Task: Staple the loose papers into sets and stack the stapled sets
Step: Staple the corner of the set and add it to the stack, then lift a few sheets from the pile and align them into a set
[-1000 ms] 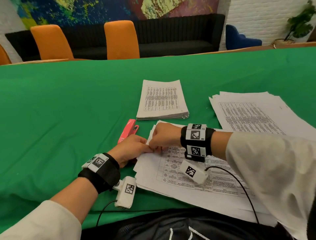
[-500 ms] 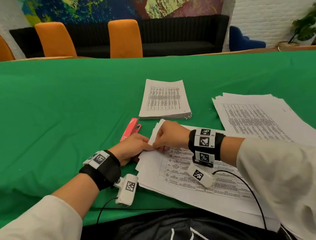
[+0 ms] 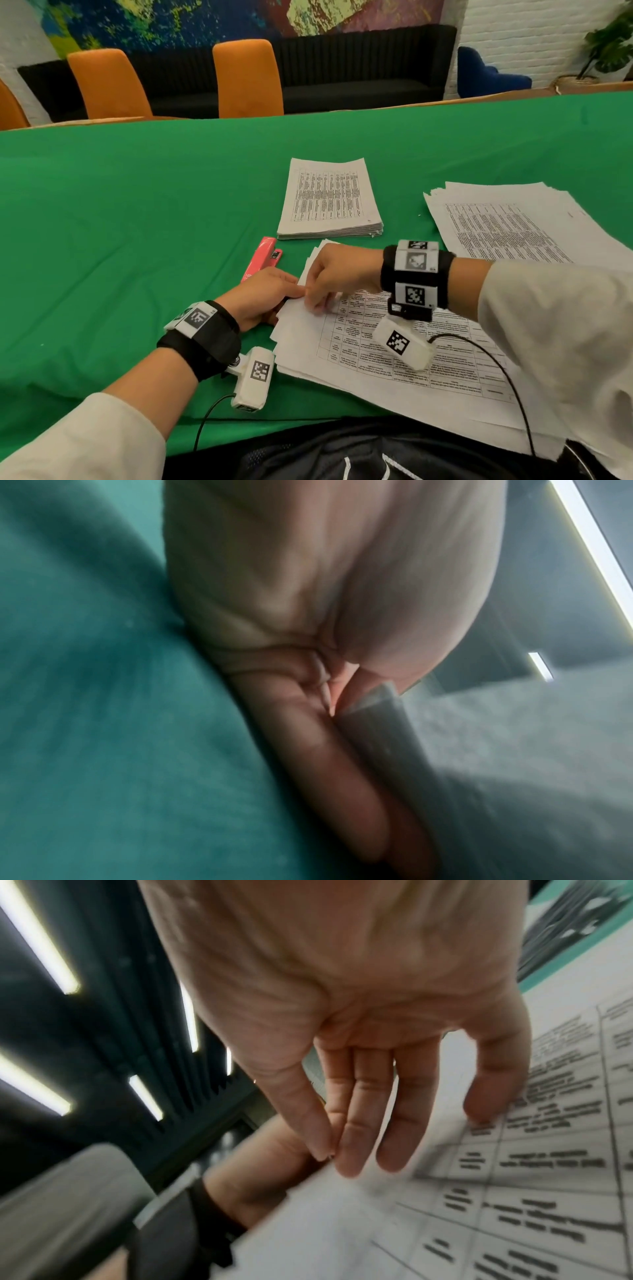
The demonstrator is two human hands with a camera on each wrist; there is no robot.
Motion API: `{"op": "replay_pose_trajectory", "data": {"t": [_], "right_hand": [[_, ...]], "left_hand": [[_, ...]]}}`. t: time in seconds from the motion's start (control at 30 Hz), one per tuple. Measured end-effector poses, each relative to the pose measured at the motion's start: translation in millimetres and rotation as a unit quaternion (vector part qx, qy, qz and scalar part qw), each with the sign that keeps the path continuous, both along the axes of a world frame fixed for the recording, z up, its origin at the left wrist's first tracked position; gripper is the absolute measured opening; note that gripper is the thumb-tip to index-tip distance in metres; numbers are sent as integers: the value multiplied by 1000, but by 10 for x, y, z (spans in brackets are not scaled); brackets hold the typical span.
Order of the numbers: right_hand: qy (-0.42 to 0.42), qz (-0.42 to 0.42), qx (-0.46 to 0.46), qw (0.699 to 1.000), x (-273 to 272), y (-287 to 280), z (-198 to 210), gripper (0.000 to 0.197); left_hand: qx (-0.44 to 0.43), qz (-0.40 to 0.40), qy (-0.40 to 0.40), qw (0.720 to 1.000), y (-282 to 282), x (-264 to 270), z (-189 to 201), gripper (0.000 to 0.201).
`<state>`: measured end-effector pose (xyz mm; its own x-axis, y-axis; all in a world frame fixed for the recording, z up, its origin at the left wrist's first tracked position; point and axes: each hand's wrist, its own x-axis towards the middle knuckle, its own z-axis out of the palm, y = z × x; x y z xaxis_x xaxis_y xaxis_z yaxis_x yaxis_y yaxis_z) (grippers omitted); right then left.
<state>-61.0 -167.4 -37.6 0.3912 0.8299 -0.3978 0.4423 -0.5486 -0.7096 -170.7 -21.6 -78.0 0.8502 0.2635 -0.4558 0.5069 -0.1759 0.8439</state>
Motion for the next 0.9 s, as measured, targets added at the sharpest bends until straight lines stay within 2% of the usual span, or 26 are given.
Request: {"op": "replay_pose_trajectory", "data": {"t": [0.1,0.17,0.27,0.37,0.47,0.57,0.7,0.8,0.9], "right_hand": [[55,9,34,998,64,-309,194,7],[56,-17,59,997,119,-639,308,8],[53,-95,84,991,187,-1254,440,19],[67,-185,128,972,178,-1919,526,29],[45,-253,161,953,102,-2578,529,16],[67,-329,159,929,50,-3229,357,20],[113,-373,57,919,129,-3940,-156,27],[124,-343,-39,930,190,-4184,-512,21],[125,-300,-53,944,210,-4261,-710,18]], "left_hand": [[20,-7,-1,1000,-7,-7,6,22],[30,-10,-1,999,-15,-8,19,24],[32,-7,-1,999,-42,-12,54,20],[38,-10,3,999,-51,-13,59,17],[39,0,7,999,-70,5,54,21],[60,-8,10,998,-79,60,22,19],[85,-1,6,996,-75,105,-3,12],[86,8,7,996,-46,109,-47,13],[90,-1,21,996,4,119,-104,18]]}}
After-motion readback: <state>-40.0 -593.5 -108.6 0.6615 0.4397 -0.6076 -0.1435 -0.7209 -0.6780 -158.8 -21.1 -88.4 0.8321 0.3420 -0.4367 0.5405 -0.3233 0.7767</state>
